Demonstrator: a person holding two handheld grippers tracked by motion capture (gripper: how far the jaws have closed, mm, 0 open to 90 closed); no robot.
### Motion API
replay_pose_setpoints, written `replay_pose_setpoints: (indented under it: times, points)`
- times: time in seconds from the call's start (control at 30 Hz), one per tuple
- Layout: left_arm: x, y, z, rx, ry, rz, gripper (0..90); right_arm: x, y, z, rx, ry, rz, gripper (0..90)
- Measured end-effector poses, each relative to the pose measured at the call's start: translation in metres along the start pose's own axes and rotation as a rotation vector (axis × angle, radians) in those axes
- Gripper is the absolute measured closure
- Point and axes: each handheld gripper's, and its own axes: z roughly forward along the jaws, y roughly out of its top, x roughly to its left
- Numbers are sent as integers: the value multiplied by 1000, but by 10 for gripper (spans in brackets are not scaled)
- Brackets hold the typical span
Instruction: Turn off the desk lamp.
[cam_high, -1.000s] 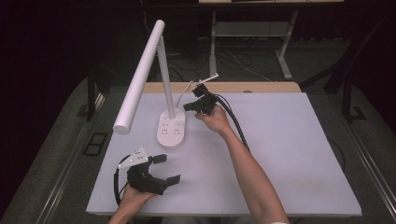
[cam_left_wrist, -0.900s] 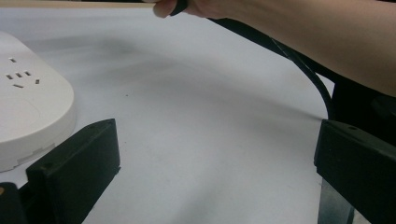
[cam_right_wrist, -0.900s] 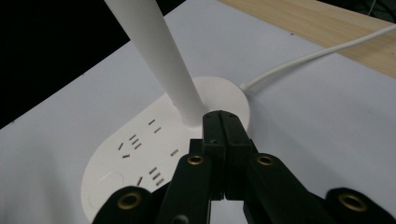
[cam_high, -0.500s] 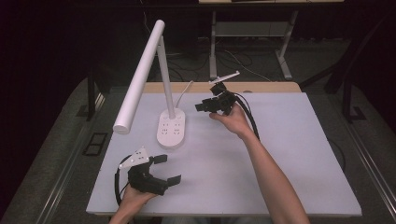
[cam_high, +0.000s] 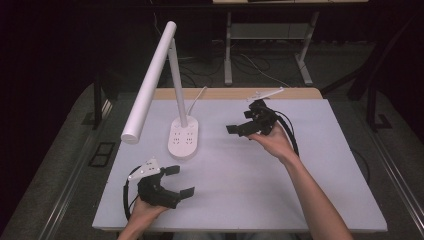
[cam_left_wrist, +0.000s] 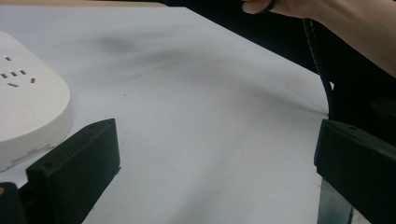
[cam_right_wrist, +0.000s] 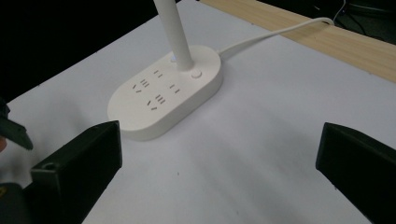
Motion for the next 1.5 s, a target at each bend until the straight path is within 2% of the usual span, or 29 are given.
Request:
replay_pose_setpoints:
  times: [0.23,0.5,0.7,0.73,0.8,0.9,0.93,0.97,1.17,1.3,1.37,1.5]
  points:
    - [-1,0,1,9,0,8,0,2,-23,-35,-28,9,10,4]
    - [-2,0,2,10,2,9,0,10,-48,-58,-50,11,17,5]
    - [-2,0,1,9,5,8,0,15,-75,-76,-67,-5,24,5]
    - [-2,0,1,9,6,8,0,16,-85,-83,-65,-5,32,5]
    - [-2,0,1,11,6,9,0,17,-90,-86,-72,-12,33,5]
    - [-2,0,2,13,6,12,0,19,-105,-93,-82,-23,50,5]
    - [-2,0,3,16,4,14,0,20,-116,-97,-81,-35,55,5]
    - [-3,0,3,17,4,14,0,20,-116,-97,-81,-35,55,5]
    - [-2,1,4,19,4,16,0,19,-148,-108,-87,-60,85,5]
    - [-2,1,4,19,5,15,0,19,-166,-115,-110,-69,119,5]
    - [-2,1,4,20,5,15,0,20,-174,-117,-115,-70,144,5]
    - [-2,1,6,25,4,16,0,20,-192,-117,-120,-78,158,5]
